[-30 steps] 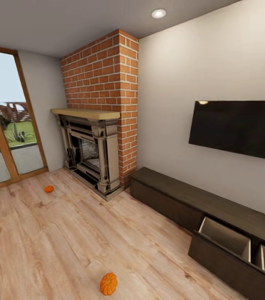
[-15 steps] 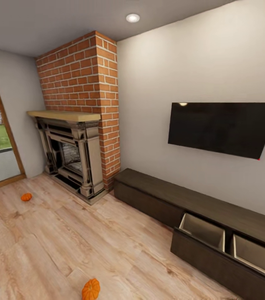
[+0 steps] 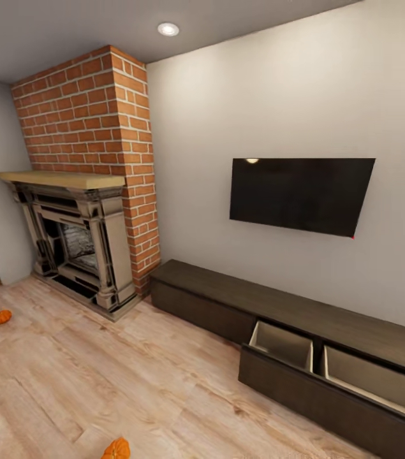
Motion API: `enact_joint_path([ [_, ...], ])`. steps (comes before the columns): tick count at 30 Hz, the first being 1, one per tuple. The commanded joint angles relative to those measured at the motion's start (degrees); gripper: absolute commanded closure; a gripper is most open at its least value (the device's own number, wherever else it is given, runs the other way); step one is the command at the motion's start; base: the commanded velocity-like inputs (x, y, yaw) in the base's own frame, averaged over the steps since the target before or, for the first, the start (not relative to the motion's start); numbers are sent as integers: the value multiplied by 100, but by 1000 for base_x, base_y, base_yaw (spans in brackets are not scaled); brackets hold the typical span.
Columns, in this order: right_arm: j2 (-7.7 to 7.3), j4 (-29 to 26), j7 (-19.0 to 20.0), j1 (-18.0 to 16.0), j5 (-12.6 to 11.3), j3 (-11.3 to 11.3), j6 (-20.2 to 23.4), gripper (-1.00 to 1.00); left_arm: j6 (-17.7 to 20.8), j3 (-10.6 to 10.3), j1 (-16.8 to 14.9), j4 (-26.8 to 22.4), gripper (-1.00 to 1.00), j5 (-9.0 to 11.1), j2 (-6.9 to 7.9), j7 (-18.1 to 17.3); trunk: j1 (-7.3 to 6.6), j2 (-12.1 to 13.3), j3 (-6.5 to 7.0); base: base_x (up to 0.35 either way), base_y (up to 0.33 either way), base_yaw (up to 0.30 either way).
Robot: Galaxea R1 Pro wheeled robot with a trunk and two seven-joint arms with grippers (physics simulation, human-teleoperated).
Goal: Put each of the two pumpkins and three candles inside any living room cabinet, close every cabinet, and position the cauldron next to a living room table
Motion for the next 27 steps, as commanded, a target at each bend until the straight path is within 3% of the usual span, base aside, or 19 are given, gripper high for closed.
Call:
enact_joint_path([
  [1, 2, 9, -5, -6, -59, 54, -28, 100, 32, 30, -1, -11, -100, 29, -4, 13, 1, -7, -8, 0, -218, -248],
  [15, -2, 2, -4, -3, -62, 62, -112, 100, 32, 30, 0, -11, -100, 33, -1, 13, 1, -7, -8, 0, -275, -119],
  [27, -2, 2, -4, -3, -62, 63, -117, 100, 24, 30, 0, -11, -100, 41, 0, 13, 1, -7, -8, 0, -27, -258],
])
